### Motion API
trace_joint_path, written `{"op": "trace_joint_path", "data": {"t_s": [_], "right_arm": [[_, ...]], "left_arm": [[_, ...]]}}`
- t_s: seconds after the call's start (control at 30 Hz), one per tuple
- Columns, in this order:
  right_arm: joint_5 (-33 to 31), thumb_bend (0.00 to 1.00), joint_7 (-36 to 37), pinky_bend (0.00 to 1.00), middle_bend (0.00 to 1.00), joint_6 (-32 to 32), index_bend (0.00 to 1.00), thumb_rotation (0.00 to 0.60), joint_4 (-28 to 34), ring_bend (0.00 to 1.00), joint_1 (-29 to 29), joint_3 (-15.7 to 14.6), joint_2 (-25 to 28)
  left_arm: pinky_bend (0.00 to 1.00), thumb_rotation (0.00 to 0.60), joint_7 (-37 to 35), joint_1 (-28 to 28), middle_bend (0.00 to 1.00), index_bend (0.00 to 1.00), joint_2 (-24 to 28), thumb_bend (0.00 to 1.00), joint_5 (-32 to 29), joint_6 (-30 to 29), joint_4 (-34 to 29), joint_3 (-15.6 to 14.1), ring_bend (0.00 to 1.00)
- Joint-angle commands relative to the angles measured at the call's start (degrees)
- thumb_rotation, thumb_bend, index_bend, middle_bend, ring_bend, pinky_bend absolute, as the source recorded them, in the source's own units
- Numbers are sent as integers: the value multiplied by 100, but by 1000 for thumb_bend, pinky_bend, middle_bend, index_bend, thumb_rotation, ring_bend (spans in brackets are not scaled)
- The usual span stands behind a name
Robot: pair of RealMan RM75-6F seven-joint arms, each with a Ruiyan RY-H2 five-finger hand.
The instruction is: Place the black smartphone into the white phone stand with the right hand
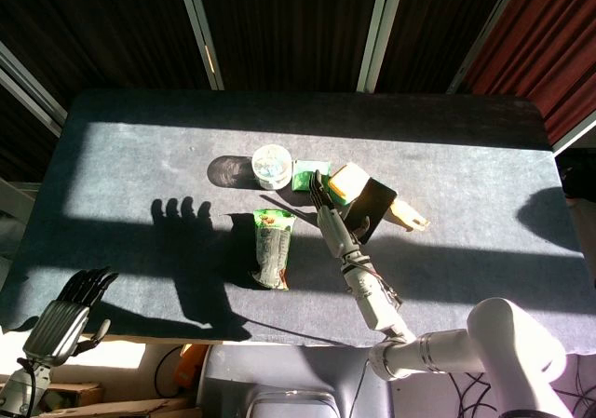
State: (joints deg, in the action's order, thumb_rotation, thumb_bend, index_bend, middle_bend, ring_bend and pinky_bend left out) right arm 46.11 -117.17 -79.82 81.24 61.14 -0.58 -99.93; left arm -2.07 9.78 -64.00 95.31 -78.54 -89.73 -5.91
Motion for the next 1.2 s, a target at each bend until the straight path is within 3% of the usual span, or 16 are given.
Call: {"op": "trace_joint_path", "data": {"t_s": [0.03,0.2,0.37,0.53,0.73,0.9,1.2], "right_arm": [[659,144,883,20,29,-608,0,600,939,0,-375,35,523],[1339,142,2220,4,3,-1657,0,600,1927,0,-1238,-163,810],[2218,142,4530,0,0,-2590,0,600,2366,0,-2472,-716,1269],[2364,142,6692,0,0,-2880,0,600,1927,0,-3528,-978,1658],[2345,142,8808,0,0,-2501,0,600,873,0,-4231,-902,1788],[2453,141,9275,0,0,-2289,0,600,710,0,-4411,-633,1970],[2832,142,9576,0,0,-2079,0,600,741,0,-4701,-445,2161]], "left_arm": [[72,600,3,-7,0,0,-2,436,-3,-15,-5,5,0],[72,600,-4,-62,0,0,-10,436,23,-188,17,46,0],[72,600,-106,-130,0,0,-17,435,68,-406,99,89,0],[71,600,-129,-186,0,0,-25,437,-10,-512,126,151,0],[70,600,-76,-220,0,0,-63,435,-69,-571,127,208,0],[70,600,-163,-238,0,0,-79,430,-79,-644,137,255,0],[70,600,-83,-232,0,0,-130,427,-109,-627,163,298,0]]}}
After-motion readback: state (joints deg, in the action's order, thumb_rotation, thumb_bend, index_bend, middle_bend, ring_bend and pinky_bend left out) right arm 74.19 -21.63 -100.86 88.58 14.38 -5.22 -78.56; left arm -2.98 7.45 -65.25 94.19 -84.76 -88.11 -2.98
